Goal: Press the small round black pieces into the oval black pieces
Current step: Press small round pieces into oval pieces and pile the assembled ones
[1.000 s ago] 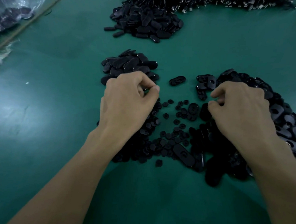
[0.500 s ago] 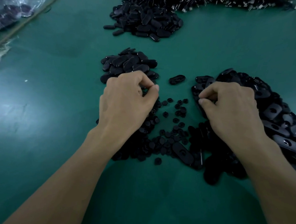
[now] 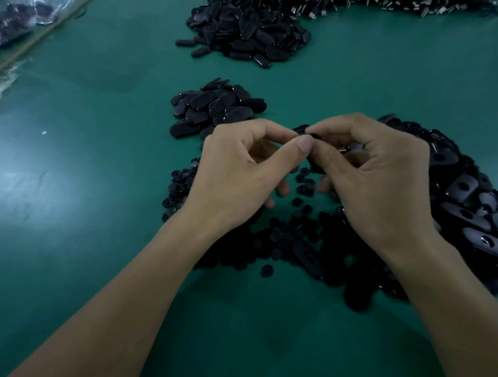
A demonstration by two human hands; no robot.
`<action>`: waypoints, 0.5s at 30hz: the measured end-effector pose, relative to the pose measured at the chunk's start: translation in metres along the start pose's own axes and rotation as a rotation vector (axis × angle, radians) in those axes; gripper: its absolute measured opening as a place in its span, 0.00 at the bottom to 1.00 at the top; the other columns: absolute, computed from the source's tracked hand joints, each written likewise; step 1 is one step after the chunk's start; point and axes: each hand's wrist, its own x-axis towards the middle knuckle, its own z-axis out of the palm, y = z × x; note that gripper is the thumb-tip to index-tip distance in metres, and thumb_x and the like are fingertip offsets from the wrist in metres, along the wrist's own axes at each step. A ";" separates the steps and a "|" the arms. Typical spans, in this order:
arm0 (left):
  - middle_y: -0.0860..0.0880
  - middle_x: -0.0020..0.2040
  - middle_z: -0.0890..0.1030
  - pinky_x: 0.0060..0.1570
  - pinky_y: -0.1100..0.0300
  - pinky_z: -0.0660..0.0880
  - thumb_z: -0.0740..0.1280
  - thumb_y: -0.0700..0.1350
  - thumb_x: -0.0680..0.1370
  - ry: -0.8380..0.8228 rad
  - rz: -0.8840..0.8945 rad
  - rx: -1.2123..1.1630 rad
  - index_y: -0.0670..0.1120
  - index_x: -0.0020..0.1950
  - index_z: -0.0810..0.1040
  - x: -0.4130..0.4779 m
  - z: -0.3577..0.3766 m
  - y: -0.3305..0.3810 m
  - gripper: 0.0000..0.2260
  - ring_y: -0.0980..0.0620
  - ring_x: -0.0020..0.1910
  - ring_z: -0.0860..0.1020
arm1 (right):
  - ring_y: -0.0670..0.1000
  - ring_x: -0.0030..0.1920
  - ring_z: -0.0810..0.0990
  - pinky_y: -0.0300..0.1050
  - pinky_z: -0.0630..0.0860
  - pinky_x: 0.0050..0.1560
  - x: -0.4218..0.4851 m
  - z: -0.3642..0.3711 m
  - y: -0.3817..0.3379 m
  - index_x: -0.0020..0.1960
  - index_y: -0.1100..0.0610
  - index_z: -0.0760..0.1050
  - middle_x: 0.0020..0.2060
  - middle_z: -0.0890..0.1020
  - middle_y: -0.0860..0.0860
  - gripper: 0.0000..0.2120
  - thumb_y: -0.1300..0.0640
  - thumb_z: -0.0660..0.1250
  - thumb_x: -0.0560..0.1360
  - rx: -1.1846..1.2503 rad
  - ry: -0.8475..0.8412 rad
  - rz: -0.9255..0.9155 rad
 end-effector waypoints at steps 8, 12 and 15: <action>0.51 0.35 0.85 0.29 0.63 0.78 0.71 0.42 0.79 0.001 -0.061 -0.249 0.45 0.43 0.83 0.002 0.002 0.004 0.06 0.53 0.31 0.83 | 0.44 0.42 0.83 0.42 0.80 0.45 0.001 0.001 0.003 0.52 0.52 0.85 0.42 0.84 0.46 0.08 0.62 0.74 0.75 -0.046 -0.001 -0.103; 0.48 0.36 0.85 0.33 0.63 0.79 0.72 0.40 0.78 0.017 -0.060 -0.352 0.44 0.45 0.84 0.004 0.000 0.005 0.03 0.54 0.33 0.83 | 0.47 0.42 0.85 0.47 0.82 0.44 0.002 0.003 0.002 0.51 0.50 0.83 0.43 0.85 0.48 0.06 0.58 0.75 0.75 0.093 0.042 -0.050; 0.47 0.36 0.85 0.36 0.62 0.79 0.73 0.36 0.77 0.042 -0.071 -0.405 0.43 0.47 0.84 0.006 -0.004 0.004 0.02 0.53 0.34 0.82 | 0.46 0.42 0.86 0.42 0.82 0.42 0.004 0.002 0.002 0.50 0.49 0.83 0.41 0.86 0.44 0.04 0.54 0.74 0.76 0.209 0.003 0.061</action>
